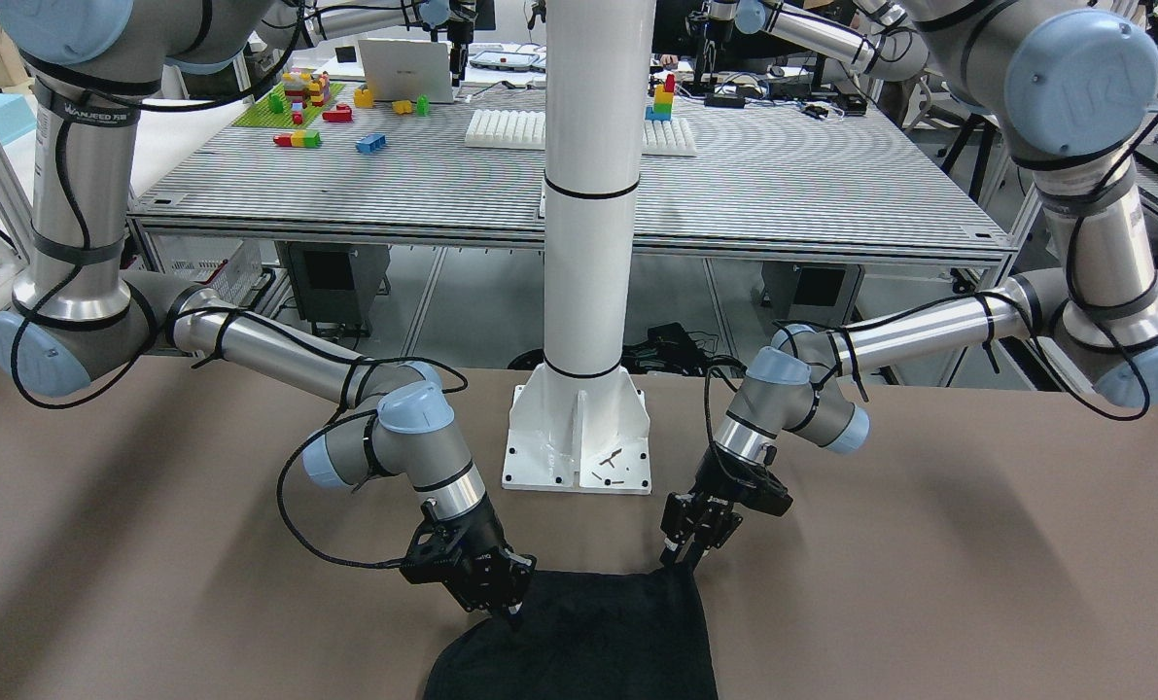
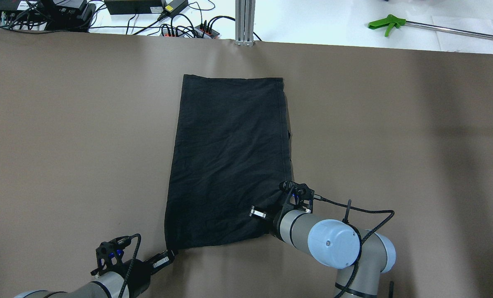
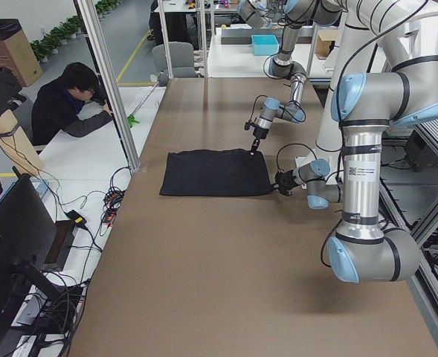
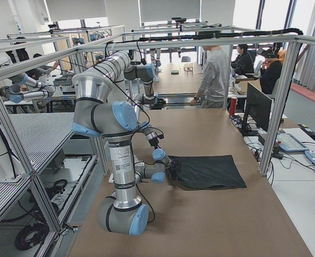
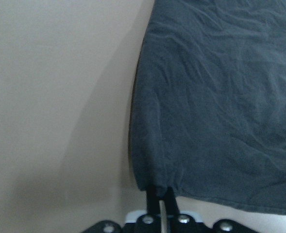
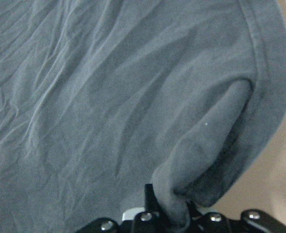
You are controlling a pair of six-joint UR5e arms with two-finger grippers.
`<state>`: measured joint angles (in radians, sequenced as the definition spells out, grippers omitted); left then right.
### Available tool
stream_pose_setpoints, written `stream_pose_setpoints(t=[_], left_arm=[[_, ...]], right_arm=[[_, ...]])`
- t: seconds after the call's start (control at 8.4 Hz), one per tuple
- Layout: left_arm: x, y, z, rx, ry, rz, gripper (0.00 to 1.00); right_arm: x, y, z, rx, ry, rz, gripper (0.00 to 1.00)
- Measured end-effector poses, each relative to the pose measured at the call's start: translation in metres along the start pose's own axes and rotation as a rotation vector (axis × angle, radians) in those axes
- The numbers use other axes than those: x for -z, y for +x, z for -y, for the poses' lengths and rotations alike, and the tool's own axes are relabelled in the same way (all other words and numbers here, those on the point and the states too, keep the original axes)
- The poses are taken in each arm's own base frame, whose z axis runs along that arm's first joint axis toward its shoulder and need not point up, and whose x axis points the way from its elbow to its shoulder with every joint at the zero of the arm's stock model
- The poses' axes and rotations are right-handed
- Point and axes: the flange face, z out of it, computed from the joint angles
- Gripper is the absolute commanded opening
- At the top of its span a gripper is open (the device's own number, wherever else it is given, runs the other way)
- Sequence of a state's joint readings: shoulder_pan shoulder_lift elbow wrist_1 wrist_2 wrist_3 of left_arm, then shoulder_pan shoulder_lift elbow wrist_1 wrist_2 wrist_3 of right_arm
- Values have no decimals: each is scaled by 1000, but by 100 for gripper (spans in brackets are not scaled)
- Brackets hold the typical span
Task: Fold clothes
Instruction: 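Move the left gripper to the other near corner and grasp it, then lift the near edge and fold it away from the robot with both grippers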
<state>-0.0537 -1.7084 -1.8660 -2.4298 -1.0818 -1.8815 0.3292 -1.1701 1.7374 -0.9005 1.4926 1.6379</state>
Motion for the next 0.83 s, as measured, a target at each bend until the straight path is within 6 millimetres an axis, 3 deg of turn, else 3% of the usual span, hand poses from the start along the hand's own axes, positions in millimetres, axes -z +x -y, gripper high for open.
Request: stream_pose_setpoints(t=[0.48,0.83], left_arm=[[6,15,27,24,-34,-8,0],[51,58,42,63,-71,-101,0]], right_arm=[[12,-4,-3,0,-17,18,0],[73,-2,-32,6,-98,80,0]])
